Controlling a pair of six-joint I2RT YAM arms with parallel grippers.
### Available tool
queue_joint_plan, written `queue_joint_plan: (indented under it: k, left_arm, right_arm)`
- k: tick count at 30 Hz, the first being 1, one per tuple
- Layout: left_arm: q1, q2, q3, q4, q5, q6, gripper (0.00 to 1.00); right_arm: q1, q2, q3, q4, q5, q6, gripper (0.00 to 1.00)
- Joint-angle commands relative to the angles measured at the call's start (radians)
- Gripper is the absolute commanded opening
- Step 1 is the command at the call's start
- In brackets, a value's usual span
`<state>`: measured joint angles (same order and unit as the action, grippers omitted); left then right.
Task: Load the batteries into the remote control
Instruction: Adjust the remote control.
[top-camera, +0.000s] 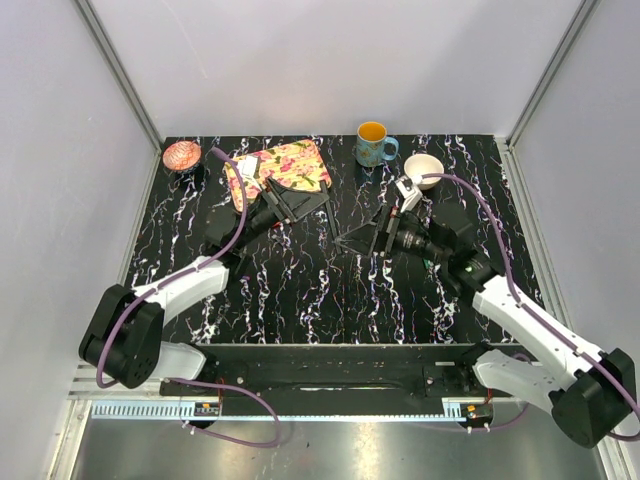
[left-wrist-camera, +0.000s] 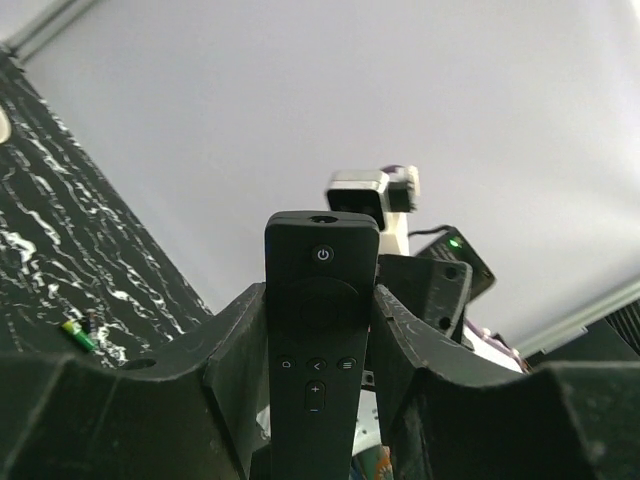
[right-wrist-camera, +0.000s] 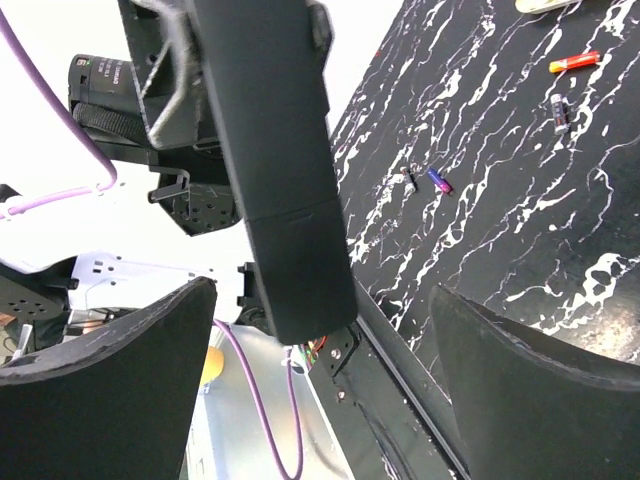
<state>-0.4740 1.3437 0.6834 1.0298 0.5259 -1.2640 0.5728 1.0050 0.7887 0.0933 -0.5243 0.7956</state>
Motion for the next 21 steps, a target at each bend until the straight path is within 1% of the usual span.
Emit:
queue_joint_plan:
  k: [1,10,13,14,17,20,21]
  left_arm:
    - [-0.003,-0.002,0.024,0.182,0.072,-0.051,0.0]
    - [-0.011,-0.017,0.015,0.167,0.077,-0.043,0.0]
    - [-0.012,-0.015,0.018,0.162,0.074,-0.04,0.0]
    - [-0.012,-0.012,0.019,0.161,0.074,-0.038,0.0]
    - [-0.012,-0.008,0.025,0.159,0.066,-0.038,0.0]
    - [-0.012,0.0,0.027,0.161,0.054,-0.038,0.0]
    - [-0.012,0.005,0.028,0.162,0.052,-0.04,0.0]
  right_arm:
    - [-0.004,0.047,0.024,0.101,-0.082,0.027,0.96]
    - [-0.004,0.116,0.015,0.249,-0.151,0.096,0.84]
    - [-0.004,0.13,0.02,0.282,-0.178,0.111,0.77]
    - [-0.004,0.133,0.021,0.29,-0.181,0.114,0.71]
    - [-0.004,0.135,0.021,0.292,-0.195,0.116,0.64]
    - [-0.004,0.136,0.018,0.286,-0.212,0.116,0.54]
    - [-0.004,0.135,0.017,0.286,-0.212,0.117,0.49]
